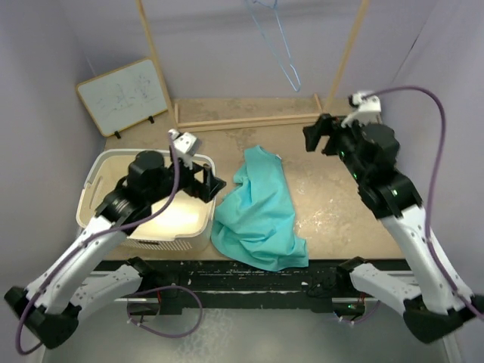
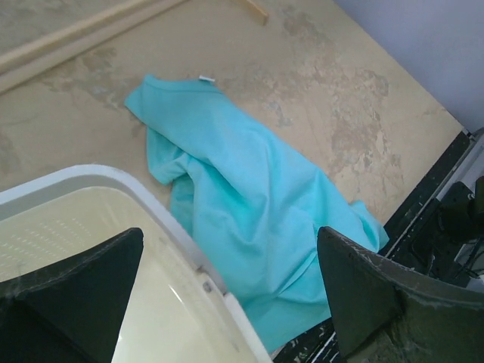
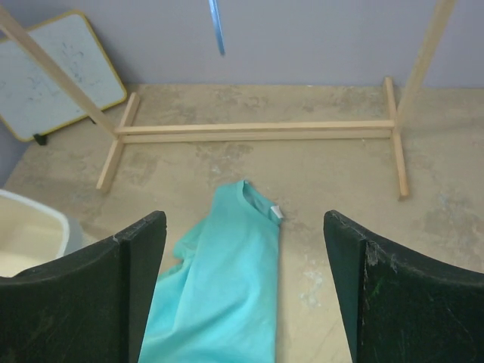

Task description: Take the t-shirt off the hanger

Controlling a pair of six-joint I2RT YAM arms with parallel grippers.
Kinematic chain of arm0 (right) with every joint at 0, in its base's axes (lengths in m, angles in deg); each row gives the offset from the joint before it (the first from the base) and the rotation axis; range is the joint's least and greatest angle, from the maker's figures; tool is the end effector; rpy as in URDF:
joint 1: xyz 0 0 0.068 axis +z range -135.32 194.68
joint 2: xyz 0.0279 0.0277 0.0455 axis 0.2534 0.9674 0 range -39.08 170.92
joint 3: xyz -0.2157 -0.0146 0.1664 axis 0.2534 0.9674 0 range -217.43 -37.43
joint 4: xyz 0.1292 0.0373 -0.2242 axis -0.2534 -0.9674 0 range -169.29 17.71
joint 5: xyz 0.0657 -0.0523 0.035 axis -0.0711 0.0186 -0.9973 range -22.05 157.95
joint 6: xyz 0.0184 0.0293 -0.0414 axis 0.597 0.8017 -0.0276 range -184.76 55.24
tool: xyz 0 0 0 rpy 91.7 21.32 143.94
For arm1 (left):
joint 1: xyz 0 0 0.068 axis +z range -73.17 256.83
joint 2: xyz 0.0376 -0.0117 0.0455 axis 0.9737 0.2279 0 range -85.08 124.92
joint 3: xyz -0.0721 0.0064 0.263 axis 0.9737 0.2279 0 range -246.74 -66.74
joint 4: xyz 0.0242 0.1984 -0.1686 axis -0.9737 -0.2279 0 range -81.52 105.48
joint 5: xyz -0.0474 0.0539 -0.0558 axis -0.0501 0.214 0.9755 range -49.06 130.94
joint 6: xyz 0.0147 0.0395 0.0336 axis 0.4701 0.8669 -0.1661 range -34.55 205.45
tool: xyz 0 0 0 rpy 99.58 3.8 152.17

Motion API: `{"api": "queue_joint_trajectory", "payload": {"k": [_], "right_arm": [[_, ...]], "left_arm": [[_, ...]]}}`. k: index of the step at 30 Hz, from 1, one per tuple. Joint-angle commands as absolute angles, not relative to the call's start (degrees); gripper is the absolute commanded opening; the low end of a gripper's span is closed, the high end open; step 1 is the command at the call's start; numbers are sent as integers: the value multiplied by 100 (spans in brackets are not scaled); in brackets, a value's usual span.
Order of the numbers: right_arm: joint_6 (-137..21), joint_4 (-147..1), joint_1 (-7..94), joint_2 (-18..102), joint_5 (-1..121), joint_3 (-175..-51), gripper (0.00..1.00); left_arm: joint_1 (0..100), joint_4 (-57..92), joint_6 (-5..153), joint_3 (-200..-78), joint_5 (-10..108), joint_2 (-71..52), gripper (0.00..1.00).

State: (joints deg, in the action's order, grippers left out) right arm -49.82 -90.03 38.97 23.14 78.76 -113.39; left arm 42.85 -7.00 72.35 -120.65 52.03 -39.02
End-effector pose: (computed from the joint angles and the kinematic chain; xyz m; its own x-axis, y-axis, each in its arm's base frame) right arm 0.2118 0.0882 0.4560 -0.1215 0.2230 -0.9672 -0.2092 0.9468 0.2446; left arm 0.1428 -0.1043 0.3690 -0.3633 -0.0235 -0.9314 0.6369 0.7233 -0.2667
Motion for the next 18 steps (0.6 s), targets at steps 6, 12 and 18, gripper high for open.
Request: {"api": "queue_joint_trajectory", "payload": {"k": [6, 12, 18], "right_arm": [[-3981, -10078, 3877, -448, 7929, -9882, 86], [-3672, -10541, 3883, -1400, 7916, -9756, 85], [-3547, -10688, 3885, -2033, 7643, -9584, 85]], "left_arm": [[2659, -750, 7026, -13562, 3971, -1319, 99], [2236, -1131, 7009, -14146, 3426, 415, 99], [2234, -814, 7045, -14015, 3259, 1283, 99]]}}
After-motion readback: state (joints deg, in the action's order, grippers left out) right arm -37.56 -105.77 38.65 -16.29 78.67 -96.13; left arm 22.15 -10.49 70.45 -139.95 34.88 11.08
